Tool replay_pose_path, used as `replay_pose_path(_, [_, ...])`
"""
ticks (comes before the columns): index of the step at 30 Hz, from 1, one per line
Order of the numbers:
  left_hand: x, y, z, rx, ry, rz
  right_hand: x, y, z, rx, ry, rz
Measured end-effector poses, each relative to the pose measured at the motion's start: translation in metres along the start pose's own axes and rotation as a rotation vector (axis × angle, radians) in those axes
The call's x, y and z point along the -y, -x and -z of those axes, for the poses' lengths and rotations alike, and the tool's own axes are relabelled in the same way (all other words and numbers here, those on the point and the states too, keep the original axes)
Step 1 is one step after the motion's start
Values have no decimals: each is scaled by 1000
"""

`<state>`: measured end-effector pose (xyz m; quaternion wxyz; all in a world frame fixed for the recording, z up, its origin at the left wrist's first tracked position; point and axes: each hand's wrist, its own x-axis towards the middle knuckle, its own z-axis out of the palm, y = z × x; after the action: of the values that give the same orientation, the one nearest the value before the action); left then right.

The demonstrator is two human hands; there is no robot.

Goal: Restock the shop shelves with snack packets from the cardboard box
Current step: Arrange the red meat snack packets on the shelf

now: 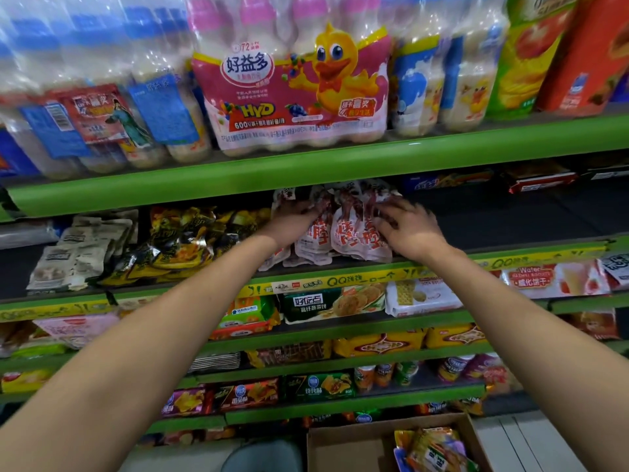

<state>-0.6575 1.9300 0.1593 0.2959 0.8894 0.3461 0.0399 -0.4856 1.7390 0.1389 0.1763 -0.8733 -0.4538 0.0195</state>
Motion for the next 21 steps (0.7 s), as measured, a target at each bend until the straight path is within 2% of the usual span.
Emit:
replay_pose_path(2, [7, 0, -10, 18, -136, -36, 1, -1, -5, 131, 79, 59])
replay_pose_path(4, [14, 3, -18, 17, -155, -40, -2, -1, -6, 187, 84, 72])
replay_pose_path(11, [12, 6, -28, -16, -117, -30, -2, -4, 3, 153, 52, 34])
replay_pose_path(16, [10, 13, -24, -108, -48, 31, 11, -6, 4, 7, -24, -12])
replay_pose_path(18, [14, 15, -22, -129, -132, 68, 16, -5, 2, 68, -9, 19])
replay_pose_path(21, [19, 16, -27, -66, -256, 85, 20, -2, -4, 196, 101, 79])
